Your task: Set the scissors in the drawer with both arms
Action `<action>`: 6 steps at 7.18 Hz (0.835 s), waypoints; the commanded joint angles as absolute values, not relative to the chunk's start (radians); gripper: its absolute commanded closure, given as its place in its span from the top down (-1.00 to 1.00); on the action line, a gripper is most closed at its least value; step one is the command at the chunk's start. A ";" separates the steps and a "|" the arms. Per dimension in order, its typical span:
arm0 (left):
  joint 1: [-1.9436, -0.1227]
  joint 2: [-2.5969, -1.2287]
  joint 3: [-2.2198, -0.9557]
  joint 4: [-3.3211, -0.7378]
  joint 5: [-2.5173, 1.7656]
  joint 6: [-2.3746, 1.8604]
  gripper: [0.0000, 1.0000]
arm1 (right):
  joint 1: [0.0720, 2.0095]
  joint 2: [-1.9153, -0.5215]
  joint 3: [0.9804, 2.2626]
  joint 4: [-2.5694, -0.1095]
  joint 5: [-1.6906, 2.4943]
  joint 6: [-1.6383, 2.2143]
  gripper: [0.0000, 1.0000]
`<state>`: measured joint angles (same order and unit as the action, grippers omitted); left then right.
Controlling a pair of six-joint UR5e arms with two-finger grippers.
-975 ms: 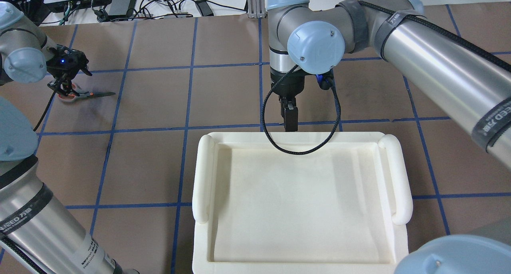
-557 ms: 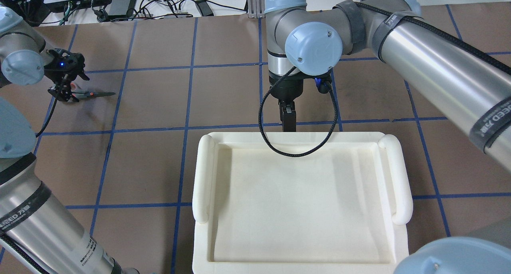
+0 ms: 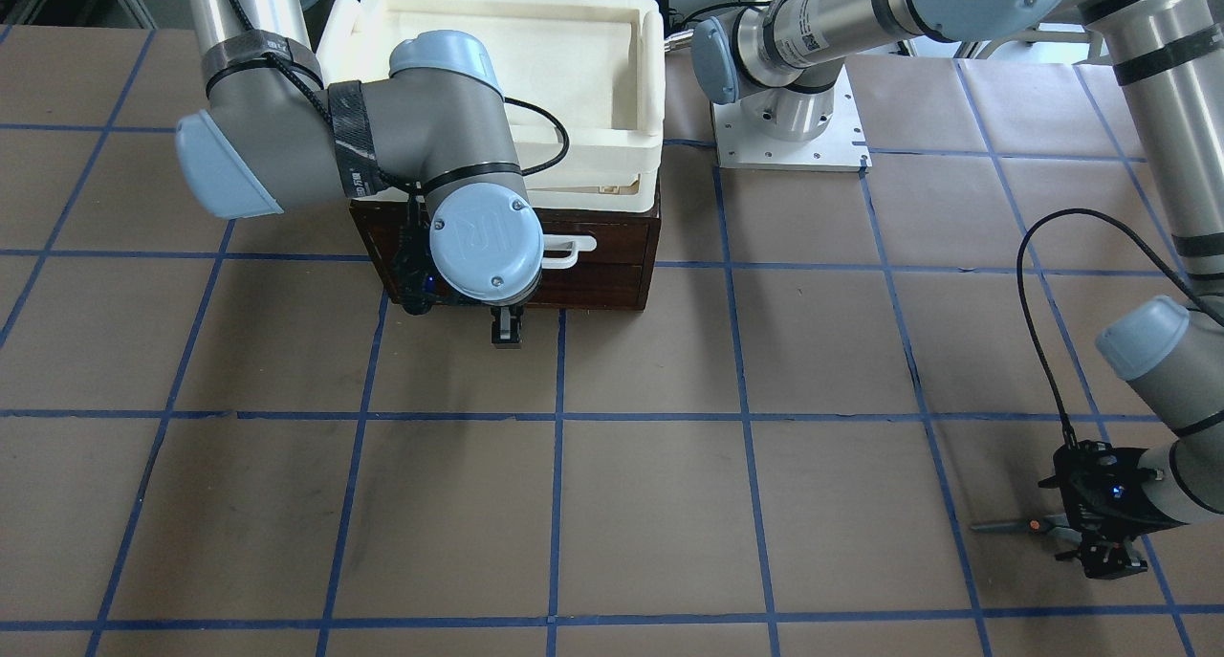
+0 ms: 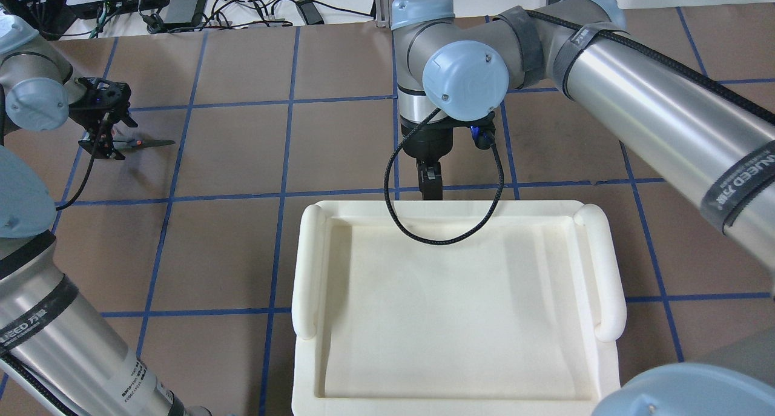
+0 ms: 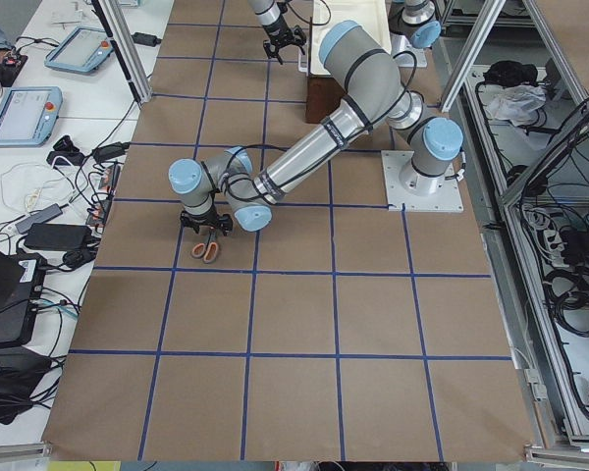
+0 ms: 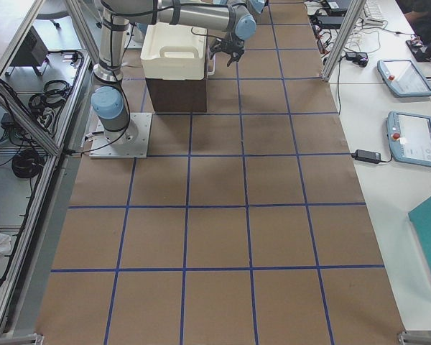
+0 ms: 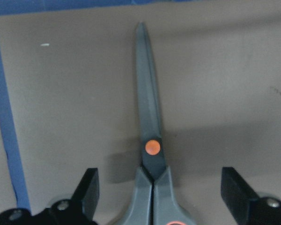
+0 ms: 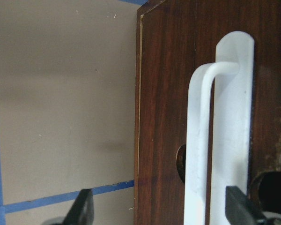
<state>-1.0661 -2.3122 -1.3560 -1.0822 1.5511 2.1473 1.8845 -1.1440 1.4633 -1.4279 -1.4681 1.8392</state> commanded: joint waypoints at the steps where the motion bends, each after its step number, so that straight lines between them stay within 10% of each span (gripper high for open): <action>1: -1.065 -2.318 -1.359 -1.080 1.552 2.151 0.86 | 1.885 -1.143 1.483 -1.424 -1.468 1.839 1.00; 6: -1.060 -2.319 -1.364 -1.051 1.559 2.175 0.84 | 1.885 -1.141 1.479 -1.439 -1.470 1.827 1.00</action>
